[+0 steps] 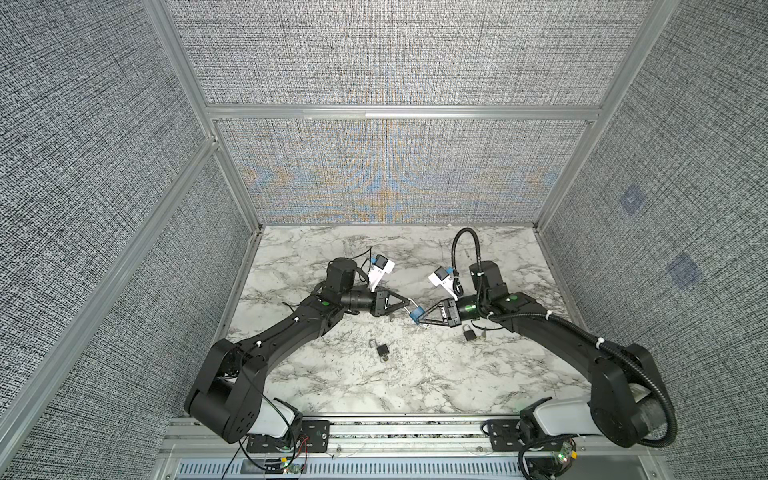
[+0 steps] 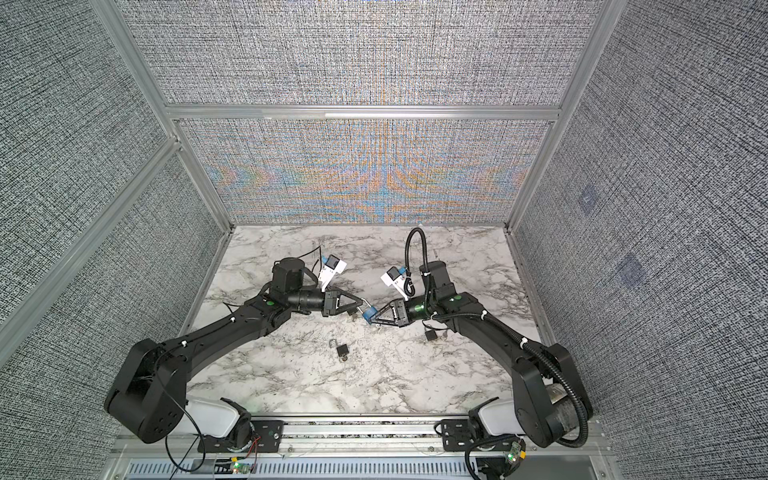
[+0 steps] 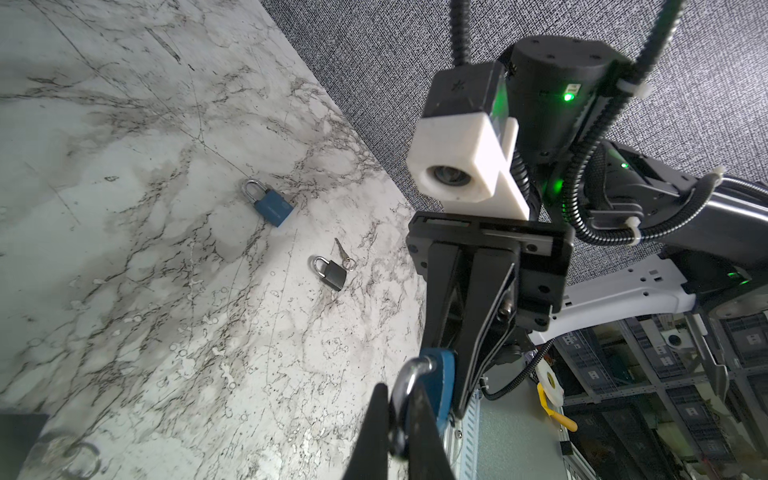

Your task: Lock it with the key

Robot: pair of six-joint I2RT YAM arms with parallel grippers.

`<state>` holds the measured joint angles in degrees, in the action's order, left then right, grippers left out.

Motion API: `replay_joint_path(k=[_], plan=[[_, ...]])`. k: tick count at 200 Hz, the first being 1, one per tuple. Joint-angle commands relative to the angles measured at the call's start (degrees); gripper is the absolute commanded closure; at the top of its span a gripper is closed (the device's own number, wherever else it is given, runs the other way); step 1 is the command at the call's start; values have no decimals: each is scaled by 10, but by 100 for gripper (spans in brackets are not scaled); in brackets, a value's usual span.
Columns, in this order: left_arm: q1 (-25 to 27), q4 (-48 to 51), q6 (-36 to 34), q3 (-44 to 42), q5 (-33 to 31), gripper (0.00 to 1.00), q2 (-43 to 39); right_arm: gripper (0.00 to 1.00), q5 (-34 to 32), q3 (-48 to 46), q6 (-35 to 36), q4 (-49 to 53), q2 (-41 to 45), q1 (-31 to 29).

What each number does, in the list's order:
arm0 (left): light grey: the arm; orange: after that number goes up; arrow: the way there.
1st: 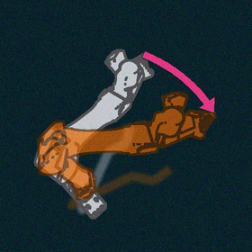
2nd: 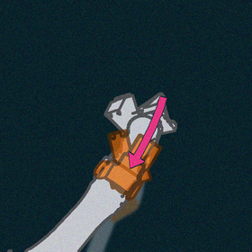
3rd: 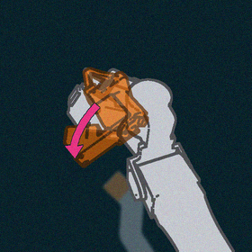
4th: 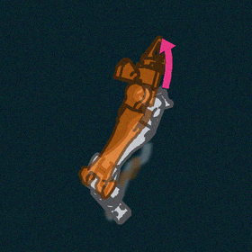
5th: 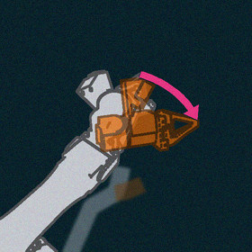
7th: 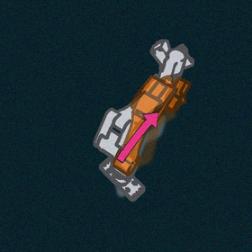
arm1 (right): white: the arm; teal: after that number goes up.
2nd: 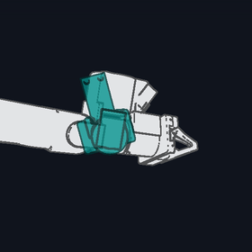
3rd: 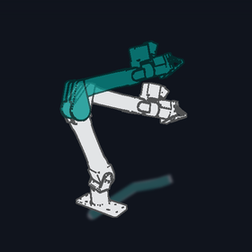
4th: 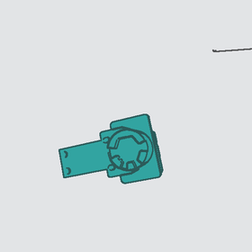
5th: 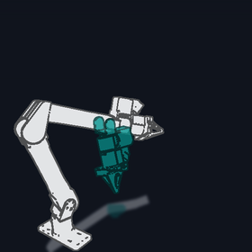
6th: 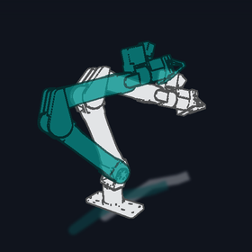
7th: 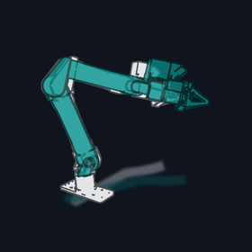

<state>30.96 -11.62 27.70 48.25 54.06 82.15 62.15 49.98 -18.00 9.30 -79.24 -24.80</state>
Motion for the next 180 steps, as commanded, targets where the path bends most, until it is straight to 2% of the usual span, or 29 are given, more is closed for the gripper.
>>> replay_joint_path(k=[1,180], plan=[[1,-5,-10,-3,-4,97,4,100,27,6,-11,-21,6,-2],[2,-30,11,-32,1,100,-7,100,31,-1,-71,-94,2,-6]])
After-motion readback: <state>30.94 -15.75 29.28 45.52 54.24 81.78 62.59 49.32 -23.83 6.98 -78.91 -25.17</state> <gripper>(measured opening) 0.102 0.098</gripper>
